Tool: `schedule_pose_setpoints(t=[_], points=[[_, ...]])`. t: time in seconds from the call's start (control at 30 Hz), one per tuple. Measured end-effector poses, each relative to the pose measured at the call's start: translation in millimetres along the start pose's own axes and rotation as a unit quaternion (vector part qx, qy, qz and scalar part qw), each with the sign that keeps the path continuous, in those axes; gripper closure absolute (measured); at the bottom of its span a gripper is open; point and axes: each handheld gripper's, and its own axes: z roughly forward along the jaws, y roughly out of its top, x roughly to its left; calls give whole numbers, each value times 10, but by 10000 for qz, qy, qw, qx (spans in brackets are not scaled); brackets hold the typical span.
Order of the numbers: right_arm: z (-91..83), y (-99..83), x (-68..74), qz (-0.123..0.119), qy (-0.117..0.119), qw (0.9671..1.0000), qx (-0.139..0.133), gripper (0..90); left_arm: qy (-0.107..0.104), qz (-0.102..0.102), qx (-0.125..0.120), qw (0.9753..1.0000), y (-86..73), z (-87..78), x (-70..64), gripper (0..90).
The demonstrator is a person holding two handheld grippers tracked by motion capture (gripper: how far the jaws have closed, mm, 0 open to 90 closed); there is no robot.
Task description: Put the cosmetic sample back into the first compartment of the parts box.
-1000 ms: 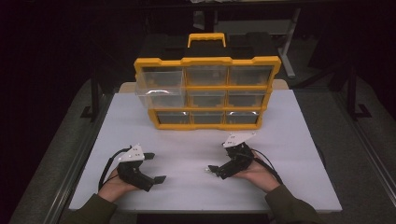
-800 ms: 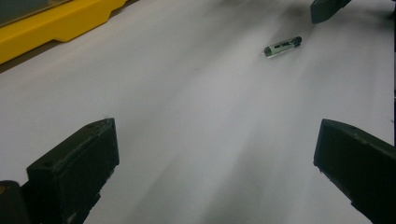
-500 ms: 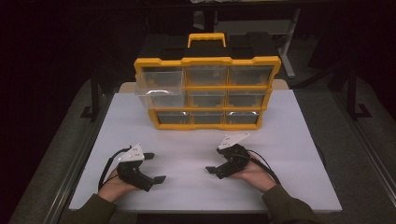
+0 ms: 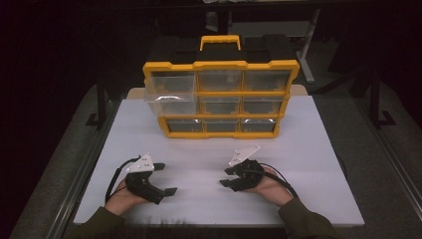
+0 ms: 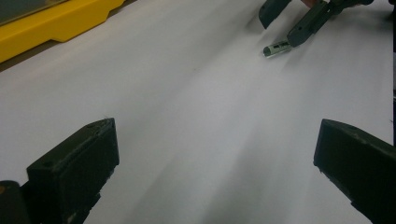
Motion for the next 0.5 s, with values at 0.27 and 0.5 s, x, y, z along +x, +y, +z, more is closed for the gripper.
schedule_pose_setpoints(t=[0.27, 0.5], points=[[26, -9, 20, -66, 82, 9998, 166, 693, -5, 19, 28, 10000, -4, 4, 0, 0], [37, -17, 48, -36, 125, 9996, 248, 765, 14, 12, 54, 10000, -5, 5, 2, 0]])
